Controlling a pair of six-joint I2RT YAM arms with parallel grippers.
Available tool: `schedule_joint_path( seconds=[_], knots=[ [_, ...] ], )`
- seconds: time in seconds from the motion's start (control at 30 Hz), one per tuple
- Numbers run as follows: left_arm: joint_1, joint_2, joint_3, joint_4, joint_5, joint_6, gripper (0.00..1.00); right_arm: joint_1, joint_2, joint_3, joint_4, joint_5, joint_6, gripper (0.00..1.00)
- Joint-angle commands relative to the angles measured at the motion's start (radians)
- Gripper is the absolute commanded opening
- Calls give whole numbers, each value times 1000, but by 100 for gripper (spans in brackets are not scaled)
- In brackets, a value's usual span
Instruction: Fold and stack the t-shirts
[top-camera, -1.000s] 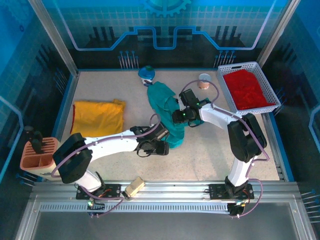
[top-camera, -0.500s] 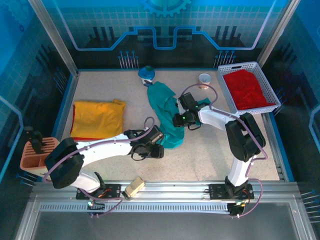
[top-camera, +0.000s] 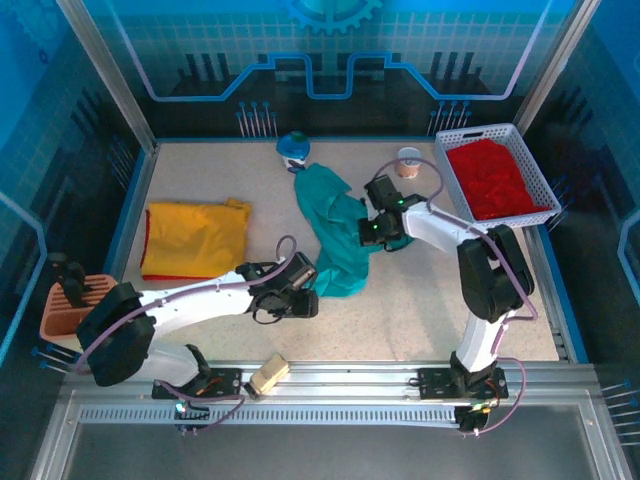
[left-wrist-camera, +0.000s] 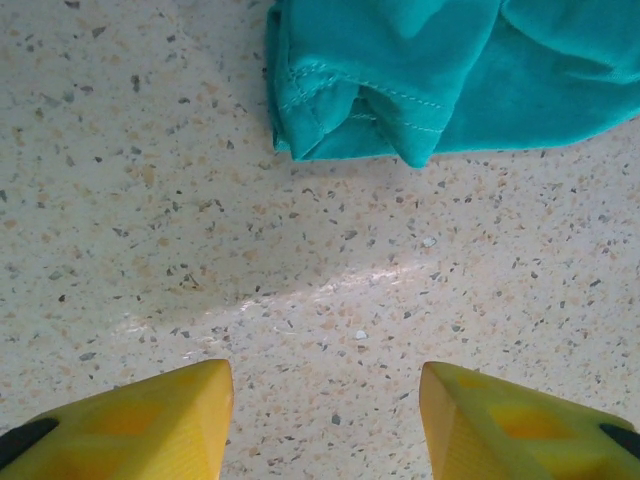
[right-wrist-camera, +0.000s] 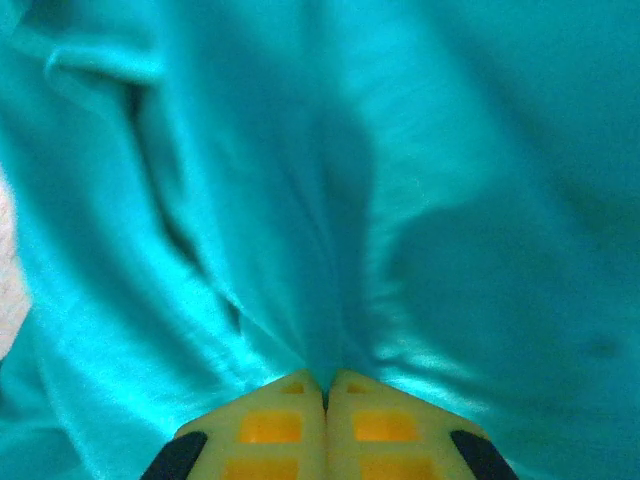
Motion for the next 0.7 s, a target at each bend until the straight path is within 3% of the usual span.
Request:
schedule_joint_path(
  seconds=[0.0,0.17,0.23,0.3,0.33,0.37,0.47,0.53,0.67],
  knots=[
    [10,-36,-15,-24,-19,-6,53,-130,-84,71,-67,100,29,0],
    [3,-19,-14,21,32,-20,52,-356,29,259,-21,101,140,0],
    [-16,-11,-3,23,29,-27,51,-405,112,369,-31,107,168,6],
    [-37,-5,9,20,20,-30,51,-422,181,460,-40,140,176,26],
    [-44,-2,13,20,15,-33,51,-427,211,497,-46,135,175,47],
    [-48,2,17,22,13,-35,51,-427,242,534,-59,98,162,62],
    [-52,16,37,30,6,-30,51,-402,260,544,-87,59,137,92],
    [-52,36,69,29,0,-12,51,-383,209,440,-20,44,130,100],
    [-60,131,188,-8,-15,70,55,-347,54,214,74,12,121,100]
  ],
)
